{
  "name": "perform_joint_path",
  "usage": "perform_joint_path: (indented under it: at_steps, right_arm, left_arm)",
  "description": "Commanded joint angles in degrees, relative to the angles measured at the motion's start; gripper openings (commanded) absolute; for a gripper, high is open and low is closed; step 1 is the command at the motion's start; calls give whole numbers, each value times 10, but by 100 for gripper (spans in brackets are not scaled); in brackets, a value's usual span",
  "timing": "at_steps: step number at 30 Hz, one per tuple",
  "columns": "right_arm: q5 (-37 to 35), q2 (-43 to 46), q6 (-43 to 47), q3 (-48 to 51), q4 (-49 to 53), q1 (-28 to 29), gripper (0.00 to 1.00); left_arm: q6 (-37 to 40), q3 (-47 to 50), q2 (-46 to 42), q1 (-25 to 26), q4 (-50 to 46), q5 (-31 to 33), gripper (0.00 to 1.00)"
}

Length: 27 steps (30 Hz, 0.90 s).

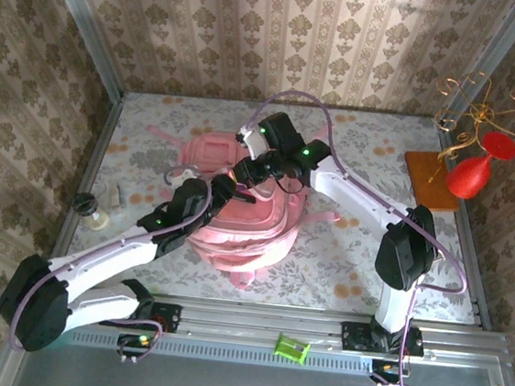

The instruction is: Pack the student bag

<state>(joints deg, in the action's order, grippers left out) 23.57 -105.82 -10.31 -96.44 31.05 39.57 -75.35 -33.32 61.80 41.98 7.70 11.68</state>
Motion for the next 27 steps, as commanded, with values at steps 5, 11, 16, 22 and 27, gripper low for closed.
perform_joint_path:
  at_steps: [5,11,16,22,27]
  right_arm:
    - [8,37,-13,-5,-44,-15,0]
    - [-23,42,9,27,-37,-17,0]
    - [-36,62,47,72,-41,-19,0]
    - [-19,113,74,174,-127,-14,0]
    - [-28,120,74,220,-178,-14,0]
  left_arm:
    - [103,-41,-36,3,-53,-72,68]
    - [221,-72,-133,-41,-224,-133,68]
    - [308,-104,-211,-175,-370,-187,68]
    - [466,-179,-123,-446,-478,-239,71]
    - [556,-216,34,-522,-488,-162,71]
